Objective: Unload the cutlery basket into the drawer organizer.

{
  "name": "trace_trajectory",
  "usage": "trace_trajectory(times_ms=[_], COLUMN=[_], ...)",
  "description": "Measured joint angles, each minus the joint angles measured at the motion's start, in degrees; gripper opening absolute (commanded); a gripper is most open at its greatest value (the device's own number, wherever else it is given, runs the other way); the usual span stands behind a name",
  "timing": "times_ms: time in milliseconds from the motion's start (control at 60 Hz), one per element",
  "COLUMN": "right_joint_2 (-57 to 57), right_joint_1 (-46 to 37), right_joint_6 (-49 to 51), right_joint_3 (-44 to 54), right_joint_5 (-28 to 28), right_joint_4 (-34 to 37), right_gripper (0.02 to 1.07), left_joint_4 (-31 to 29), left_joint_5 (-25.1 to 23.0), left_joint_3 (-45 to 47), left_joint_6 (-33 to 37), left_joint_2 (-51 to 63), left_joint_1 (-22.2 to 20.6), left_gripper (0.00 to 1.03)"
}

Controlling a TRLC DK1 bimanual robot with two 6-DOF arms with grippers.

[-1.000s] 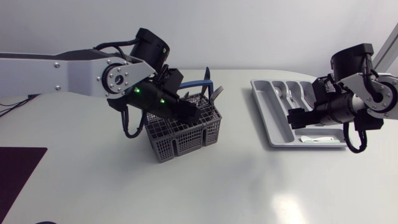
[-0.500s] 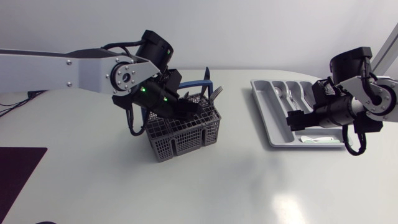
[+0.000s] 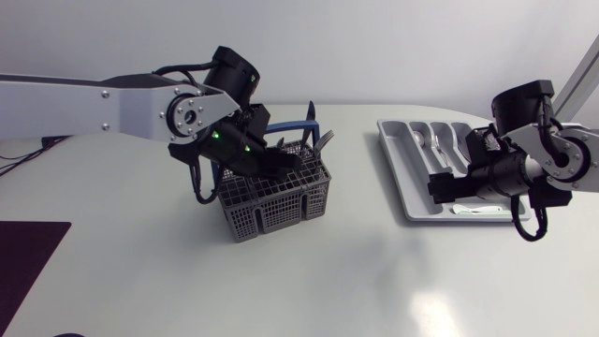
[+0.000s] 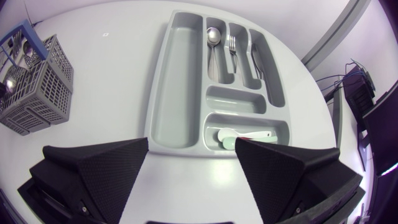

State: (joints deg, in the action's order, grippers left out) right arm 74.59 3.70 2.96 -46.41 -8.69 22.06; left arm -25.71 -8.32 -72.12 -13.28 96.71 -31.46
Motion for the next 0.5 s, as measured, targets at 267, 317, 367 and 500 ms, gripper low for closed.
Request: trace_trajectory(times_ms=[267,317,367,500], right_joint_2=[-0.13,-0.39,-0.79,-1.18], right_joint_1=[2.08,2.93,3.96,6.34], right_joint_6=[0.00,-0.02,-0.13,-1.64], right_joint_3=[0.55,0.55,0.55,0.39], right_joint_5=[3.23,4.50,5.33,7.37], right_joint_4=[-0.07,-0.13,-0.55,-2.16], right_gripper=[1.02,1.02,1.02,1.02], left_joint_4=[-6.01,-7.72,-8.70,-9.40], left_joint_5=[-5.14,-5.79,-6.01,-6.21], left_joint_3=[1.86,2.43,3.63,10.60], left_joint_6=[6.69,8.50,10.38,15.69], left_joint_2=[-10.34,-12.81,-14.97,-19.26], left_joint_1=[-0.79,-0.87,-0.85,-0.87], left_gripper=[0.38,0.38,0.38,0.38])
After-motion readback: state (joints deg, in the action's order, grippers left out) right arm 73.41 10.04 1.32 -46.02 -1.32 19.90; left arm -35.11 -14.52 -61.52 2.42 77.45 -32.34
